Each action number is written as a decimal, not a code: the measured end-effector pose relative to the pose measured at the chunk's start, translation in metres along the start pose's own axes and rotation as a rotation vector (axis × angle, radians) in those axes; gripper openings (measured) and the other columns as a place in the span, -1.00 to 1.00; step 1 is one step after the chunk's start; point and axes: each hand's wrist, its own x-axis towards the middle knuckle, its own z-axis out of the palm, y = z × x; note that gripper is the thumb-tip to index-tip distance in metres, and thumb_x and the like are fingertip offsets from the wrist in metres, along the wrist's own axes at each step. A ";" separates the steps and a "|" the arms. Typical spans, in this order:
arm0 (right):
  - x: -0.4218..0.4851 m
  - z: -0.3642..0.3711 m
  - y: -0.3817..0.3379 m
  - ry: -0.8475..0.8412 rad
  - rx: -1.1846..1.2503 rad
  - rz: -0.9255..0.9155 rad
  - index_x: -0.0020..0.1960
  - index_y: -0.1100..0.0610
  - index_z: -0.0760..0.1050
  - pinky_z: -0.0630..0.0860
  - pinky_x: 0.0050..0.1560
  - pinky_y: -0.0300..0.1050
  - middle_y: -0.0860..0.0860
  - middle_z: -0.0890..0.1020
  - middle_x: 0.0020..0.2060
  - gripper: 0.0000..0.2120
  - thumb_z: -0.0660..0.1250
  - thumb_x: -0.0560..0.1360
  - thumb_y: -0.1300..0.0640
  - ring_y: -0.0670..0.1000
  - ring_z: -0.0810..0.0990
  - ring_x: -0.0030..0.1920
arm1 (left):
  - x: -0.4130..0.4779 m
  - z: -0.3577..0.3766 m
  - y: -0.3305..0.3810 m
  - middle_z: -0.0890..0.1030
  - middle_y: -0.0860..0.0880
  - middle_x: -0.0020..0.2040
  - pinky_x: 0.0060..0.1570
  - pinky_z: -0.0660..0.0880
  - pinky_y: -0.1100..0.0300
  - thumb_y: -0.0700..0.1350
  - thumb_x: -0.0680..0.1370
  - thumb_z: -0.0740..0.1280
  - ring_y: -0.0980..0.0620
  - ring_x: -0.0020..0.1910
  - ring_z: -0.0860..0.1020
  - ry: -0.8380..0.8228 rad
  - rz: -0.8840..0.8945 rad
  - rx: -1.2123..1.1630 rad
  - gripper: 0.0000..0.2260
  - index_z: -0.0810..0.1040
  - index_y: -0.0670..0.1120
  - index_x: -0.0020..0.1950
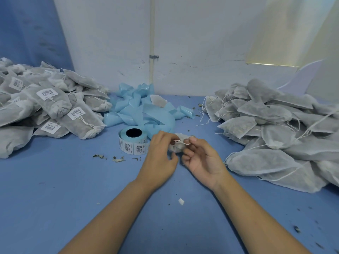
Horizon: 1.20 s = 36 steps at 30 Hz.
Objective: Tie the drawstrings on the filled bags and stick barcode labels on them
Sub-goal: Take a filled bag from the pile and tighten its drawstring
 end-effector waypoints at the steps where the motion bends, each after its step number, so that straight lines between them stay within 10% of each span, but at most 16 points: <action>1: 0.000 -0.002 -0.002 0.015 0.054 -0.006 -0.33 0.11 0.51 0.33 -0.41 -0.34 -0.04 0.51 -0.36 -0.93 0.35 0.33 0.19 -0.12 0.33 -0.48 | -0.001 0.001 -0.001 0.38 0.07 0.00 0.08 0.26 0.46 -0.46 0.36 0.26 0.10 0.03 0.36 -0.039 0.044 0.049 -0.63 0.51 -0.18 0.11; 6: -0.004 -0.002 -0.006 -0.143 0.186 0.027 -0.34 0.14 0.54 0.38 -0.41 -0.31 -0.02 0.51 -0.38 -0.71 0.64 0.10 0.22 -0.10 0.39 -0.47 | -0.002 0.006 -0.002 0.44 -0.11 0.21 0.19 0.38 0.18 -0.39 0.47 0.30 -0.06 0.17 0.47 -0.094 0.063 0.107 -0.70 0.54 -0.24 0.20; 13: -0.007 -0.002 -0.009 -0.220 0.192 0.032 -0.35 0.10 0.54 0.40 -0.40 -0.30 -0.06 0.51 -0.39 -0.65 0.67 0.02 0.19 -0.12 0.41 -0.45 | 0.005 -0.002 0.012 0.50 0.16 -0.13 -0.12 0.31 0.48 -0.18 0.56 0.26 0.23 -0.11 0.45 0.124 -0.066 -0.124 -0.81 0.42 0.14 -0.02; 22: 0.003 0.006 0.007 0.231 -0.252 -0.106 -0.24 0.09 0.54 0.41 -0.26 -0.34 -0.09 0.57 -0.36 -0.91 0.42 0.36 0.23 -0.15 0.47 -0.36 | 0.020 -0.011 0.022 0.58 0.13 -0.11 -0.22 0.39 0.46 -0.15 0.62 0.22 0.30 -0.23 0.51 0.520 -0.366 -0.531 -0.84 0.40 0.14 -0.03; 27: 0.003 0.008 0.015 0.250 -0.241 -0.155 -0.23 0.12 0.59 0.55 -0.09 -0.29 -0.03 0.67 -0.25 -0.89 0.39 0.44 0.27 -0.12 0.63 -0.20 | 0.030 -0.015 0.023 0.56 0.03 -0.15 0.01 0.48 0.07 -0.21 0.60 0.23 0.06 -0.11 0.52 0.451 -0.558 -0.782 -0.85 0.48 0.02 -0.10; 36: 0.005 0.005 0.016 0.360 -0.159 -0.150 -0.24 0.12 0.55 0.53 -0.15 -0.30 -0.02 0.66 -0.26 -0.86 0.38 0.48 0.28 -0.06 0.61 -0.17 | 0.017 -0.004 0.018 0.60 -0.01 0.03 0.08 0.52 0.06 -0.19 0.33 0.33 0.00 0.04 0.59 0.133 -0.550 -0.940 -0.56 0.41 -0.01 0.20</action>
